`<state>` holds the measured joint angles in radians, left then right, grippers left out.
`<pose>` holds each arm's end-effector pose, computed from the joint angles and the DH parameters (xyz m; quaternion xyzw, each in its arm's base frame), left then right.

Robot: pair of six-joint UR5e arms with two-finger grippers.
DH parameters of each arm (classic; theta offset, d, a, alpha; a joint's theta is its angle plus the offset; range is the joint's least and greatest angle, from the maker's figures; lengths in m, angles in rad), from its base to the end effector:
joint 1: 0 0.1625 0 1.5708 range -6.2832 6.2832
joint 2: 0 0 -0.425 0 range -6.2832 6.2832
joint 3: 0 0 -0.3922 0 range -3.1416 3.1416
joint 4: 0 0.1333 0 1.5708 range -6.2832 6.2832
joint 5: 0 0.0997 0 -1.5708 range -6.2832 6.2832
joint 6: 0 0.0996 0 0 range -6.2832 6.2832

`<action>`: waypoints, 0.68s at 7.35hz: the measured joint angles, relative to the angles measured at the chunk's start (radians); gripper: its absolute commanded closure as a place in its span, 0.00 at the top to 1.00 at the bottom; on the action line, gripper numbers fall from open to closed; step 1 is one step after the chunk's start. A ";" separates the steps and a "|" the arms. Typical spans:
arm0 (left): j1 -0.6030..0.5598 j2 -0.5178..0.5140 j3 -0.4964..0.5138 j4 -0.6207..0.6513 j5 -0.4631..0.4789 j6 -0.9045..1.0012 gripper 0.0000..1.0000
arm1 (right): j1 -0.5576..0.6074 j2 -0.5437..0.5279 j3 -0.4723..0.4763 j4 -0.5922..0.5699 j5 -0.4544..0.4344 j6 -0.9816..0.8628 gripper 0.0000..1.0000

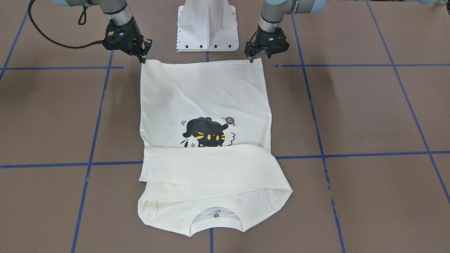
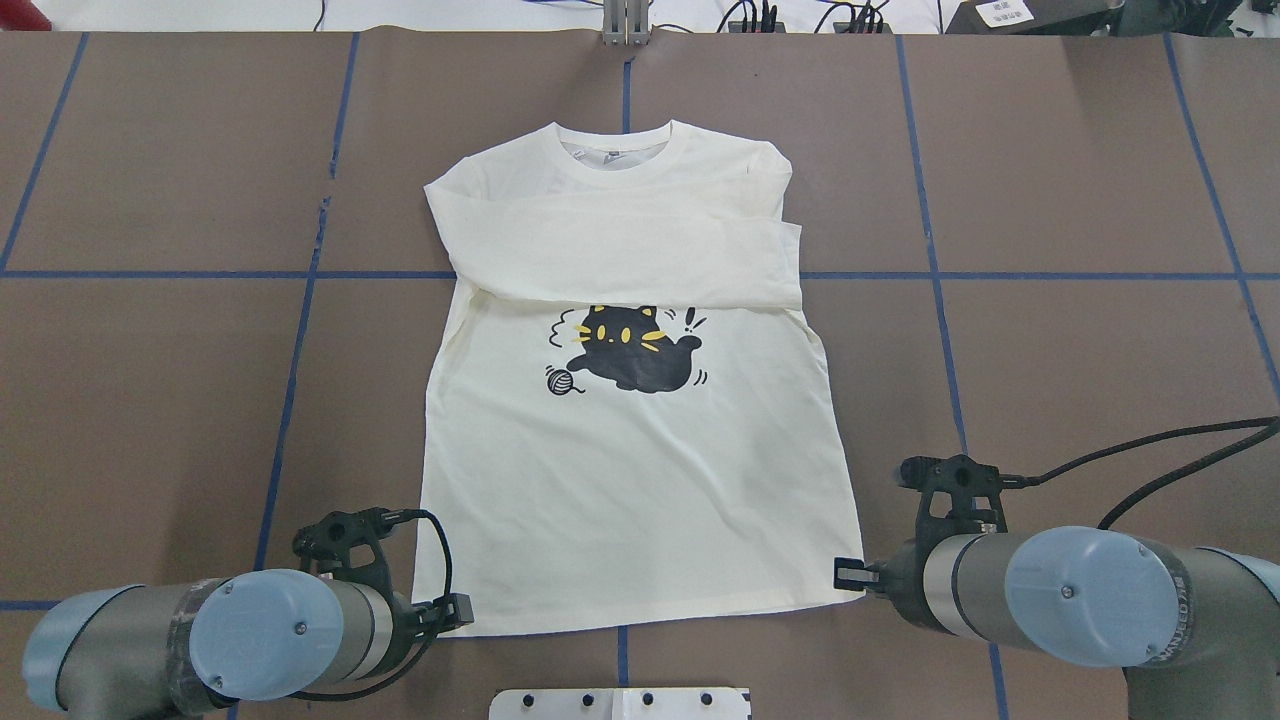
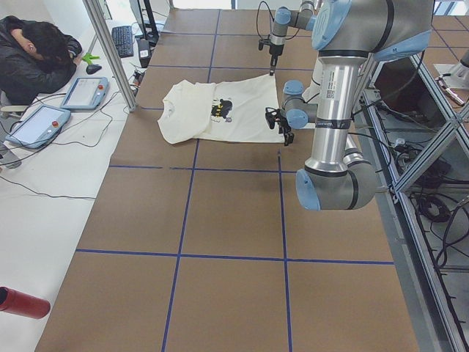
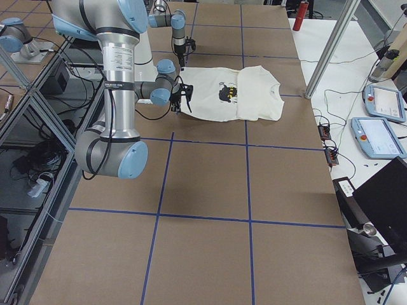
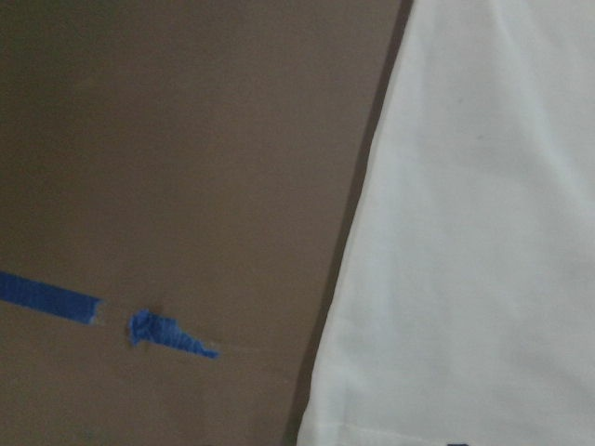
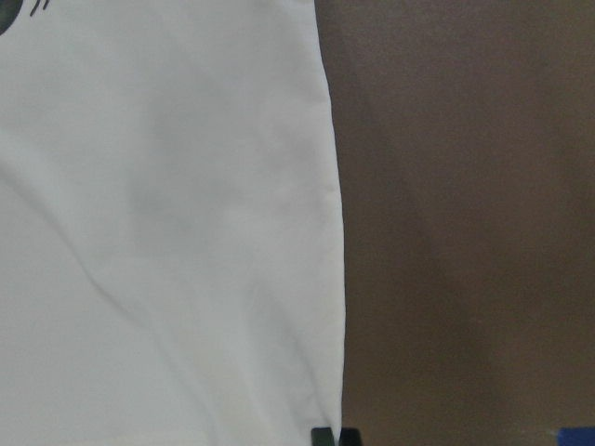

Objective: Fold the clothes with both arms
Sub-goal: 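Grasp both hem corners with the left and right grippers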

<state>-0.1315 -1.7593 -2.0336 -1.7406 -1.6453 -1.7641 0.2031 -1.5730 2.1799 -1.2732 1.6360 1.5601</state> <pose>0.5111 -0.1946 0.3369 -0.0465 0.3976 -0.1335 0.9066 -0.4259 -0.2172 0.3469 0.0175 -0.4374 0.0722 0.8962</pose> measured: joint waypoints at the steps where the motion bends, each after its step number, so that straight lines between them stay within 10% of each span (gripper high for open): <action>1: 0.000 -0.001 0.005 0.002 0.004 0.000 0.63 | 0.004 0.000 0.001 0.000 0.006 0.000 0.00; 5: 0.001 -0.004 0.013 0.003 0.006 0.000 0.31 | 0.014 0.000 0.002 0.000 0.016 0.000 0.00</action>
<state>-0.1306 -1.7633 -2.0208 -1.7381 -1.6392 -1.7641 0.2173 -1.5734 2.1818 -1.2732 1.6517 1.5601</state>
